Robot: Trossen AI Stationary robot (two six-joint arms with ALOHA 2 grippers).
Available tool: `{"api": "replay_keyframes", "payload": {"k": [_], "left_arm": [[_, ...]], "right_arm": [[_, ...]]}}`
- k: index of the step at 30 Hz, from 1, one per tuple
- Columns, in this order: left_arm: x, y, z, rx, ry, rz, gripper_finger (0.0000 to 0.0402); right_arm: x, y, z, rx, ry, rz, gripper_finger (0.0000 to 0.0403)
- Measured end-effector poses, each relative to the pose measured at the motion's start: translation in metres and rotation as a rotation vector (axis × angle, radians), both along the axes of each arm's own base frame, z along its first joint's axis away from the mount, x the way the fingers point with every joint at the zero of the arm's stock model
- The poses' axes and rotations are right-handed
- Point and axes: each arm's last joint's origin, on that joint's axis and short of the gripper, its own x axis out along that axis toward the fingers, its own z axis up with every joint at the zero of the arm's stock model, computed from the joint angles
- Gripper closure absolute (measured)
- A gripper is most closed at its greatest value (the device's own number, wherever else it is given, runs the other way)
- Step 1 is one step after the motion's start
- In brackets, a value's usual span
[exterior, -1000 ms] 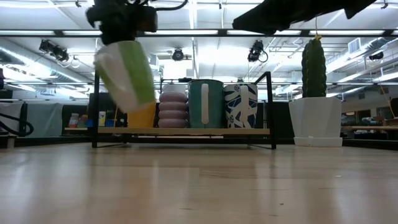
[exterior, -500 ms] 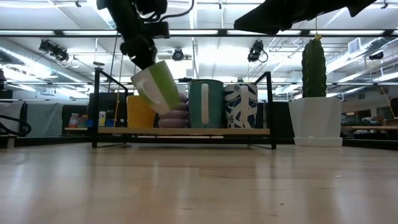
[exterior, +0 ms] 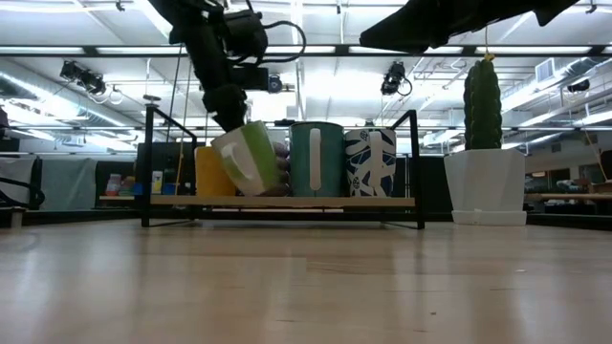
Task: Place coffee mugs
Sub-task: Put the light green mug on the shelf
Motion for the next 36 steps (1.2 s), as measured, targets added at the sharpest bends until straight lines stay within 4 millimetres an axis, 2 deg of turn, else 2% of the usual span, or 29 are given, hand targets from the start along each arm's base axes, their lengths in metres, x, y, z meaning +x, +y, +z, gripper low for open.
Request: {"api": "replay_keyframes", "payload": {"k": [3, 8, 17, 22, 26, 36], "left_arm": [[0.004, 0.005, 0.005, -0.022, 0.012, 0.031, 0.0374], [0.012, 0.010, 0.024, -0.043, 0.018, 0.049, 0.0375], [0.027, 0.024, 0.020, -0.121, 0.174, 0.067, 0.0377], [0.041, 0.032, 0.026, -0.126, 0.186, 0.070, 0.0377], [0.049, 0.036, 0.019, -0.147, 0.226, 0.070, 0.0375], [0.051, 0.037, 0.017, -0.146, 0.231, 0.072, 0.0371]], "right_arm": [[0.000, 0.000, 0.000, 0.000, -0.001, -0.002, 0.0298], [0.000, 0.000, 0.001, 0.001, -0.006, -0.002, 0.0298], [0.000, 0.000, 0.000, 0.000, -0.004, -0.002, 0.0298], [0.000, 0.000, 0.000, 0.000, -0.004, -0.002, 0.0298], [0.000, 0.000, 0.000, -0.001, 0.001, -0.002, 0.0298], [0.000, 0.000, -0.001, -0.007, 0.010, 0.000, 0.0298]]}}
